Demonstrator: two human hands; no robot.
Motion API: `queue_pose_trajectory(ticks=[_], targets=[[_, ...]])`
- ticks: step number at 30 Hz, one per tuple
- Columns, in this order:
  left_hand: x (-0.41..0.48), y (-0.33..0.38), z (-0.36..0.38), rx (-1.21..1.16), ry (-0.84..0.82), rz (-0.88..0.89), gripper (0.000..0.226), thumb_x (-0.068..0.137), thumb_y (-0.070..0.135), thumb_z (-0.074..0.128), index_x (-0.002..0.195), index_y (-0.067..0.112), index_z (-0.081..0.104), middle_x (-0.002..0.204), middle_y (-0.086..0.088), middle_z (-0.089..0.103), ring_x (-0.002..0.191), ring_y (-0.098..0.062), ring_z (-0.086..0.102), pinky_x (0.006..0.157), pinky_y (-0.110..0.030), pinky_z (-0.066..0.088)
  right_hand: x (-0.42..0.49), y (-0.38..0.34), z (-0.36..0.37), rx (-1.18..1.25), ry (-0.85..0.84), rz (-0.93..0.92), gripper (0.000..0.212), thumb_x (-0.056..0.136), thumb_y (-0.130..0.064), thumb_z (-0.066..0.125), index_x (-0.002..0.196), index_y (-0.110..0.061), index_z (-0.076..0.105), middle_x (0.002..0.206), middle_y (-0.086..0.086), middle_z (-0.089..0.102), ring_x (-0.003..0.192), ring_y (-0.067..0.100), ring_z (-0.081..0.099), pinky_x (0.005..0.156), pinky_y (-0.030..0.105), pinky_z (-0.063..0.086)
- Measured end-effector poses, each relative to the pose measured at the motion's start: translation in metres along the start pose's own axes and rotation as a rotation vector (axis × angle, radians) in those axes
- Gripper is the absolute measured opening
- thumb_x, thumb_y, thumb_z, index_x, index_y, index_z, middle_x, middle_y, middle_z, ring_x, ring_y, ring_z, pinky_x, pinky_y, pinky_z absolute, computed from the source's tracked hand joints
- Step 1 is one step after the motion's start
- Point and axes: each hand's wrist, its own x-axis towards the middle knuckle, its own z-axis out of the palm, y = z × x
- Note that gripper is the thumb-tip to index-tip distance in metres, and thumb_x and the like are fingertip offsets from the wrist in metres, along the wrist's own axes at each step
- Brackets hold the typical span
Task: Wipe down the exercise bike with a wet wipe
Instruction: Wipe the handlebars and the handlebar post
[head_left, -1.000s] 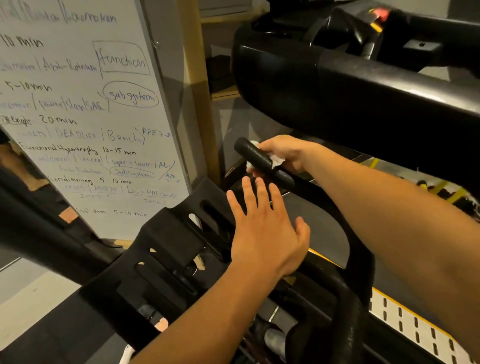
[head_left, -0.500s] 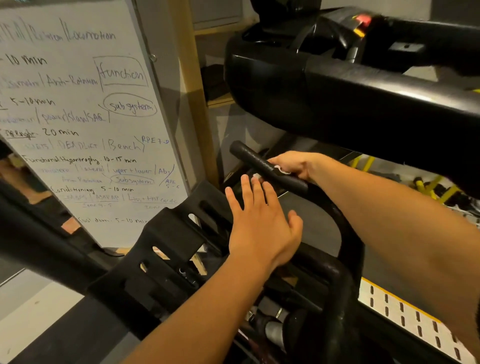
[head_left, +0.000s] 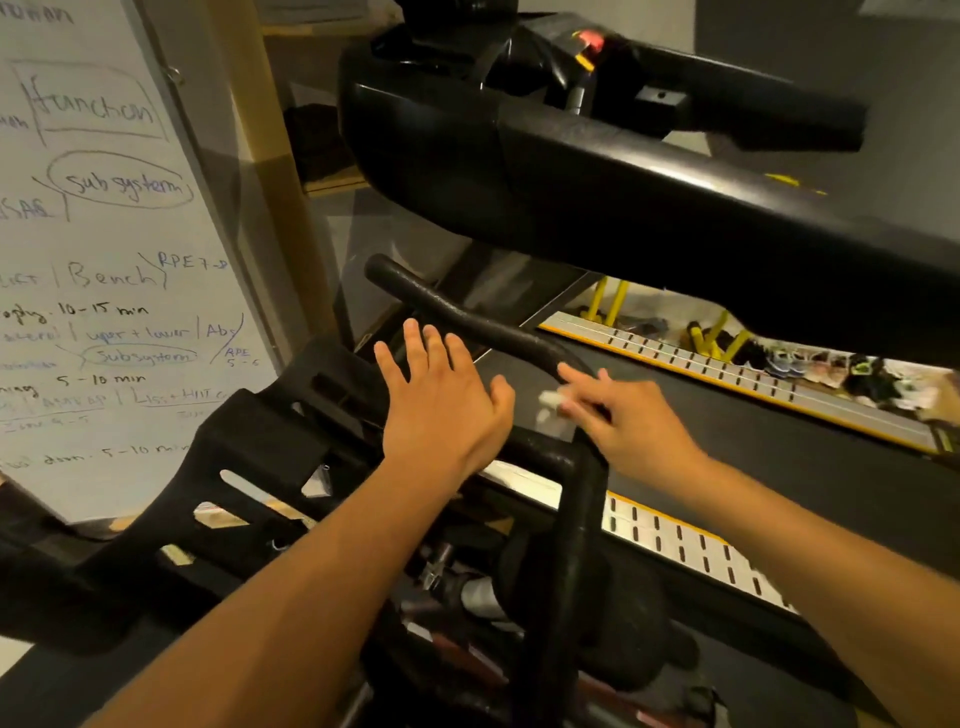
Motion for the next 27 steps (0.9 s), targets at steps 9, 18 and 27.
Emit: queue_pose_trajectory(ticks=[9,18,27], targets=[[0.006,0.001,0.002,0.012,-0.018,0.015,0.073,0.098,0.051,0.016,0.156,0.006,0.009,0.164,-0.018,0.003,0.151,-0.034,-0.011,0.118,-0.063,-0.004,-0.016,-0.029,-0.015,-0.051,0.144,-0.184,0.024,0.091,-0.029,0.061,0.103,-0.014,0.075,0.110,-0.004,0.071,0.104,0.000,0.059,0.097,0.019,0.046],[0.008,0.001,0.003,-0.024,-0.001,0.036,0.071,0.100,0.050,0.018,0.156,0.006,0.011,0.164,-0.018,0.005,0.151,-0.034,-0.009,0.118,-0.062,-0.007,-0.054,-0.022,0.009,0.065,0.278,0.150,0.023,0.093,-0.027,0.062,0.115,-0.026,0.071,0.105,-0.005,0.073,0.091,0.005,0.063,0.074,0.008,0.041],[-0.009,0.005,-0.005,-0.192,0.057,0.132,0.056,0.099,0.035,0.028,0.146,0.006,0.034,0.153,-0.017,0.035,0.145,-0.032,0.024,0.119,-0.053,0.012,-0.164,-0.093,0.042,0.224,0.291,-0.028,0.026,0.093,-0.032,0.062,0.114,-0.022,0.072,0.127,-0.010,0.064,0.125,-0.001,0.051,0.106,0.016,0.039]])
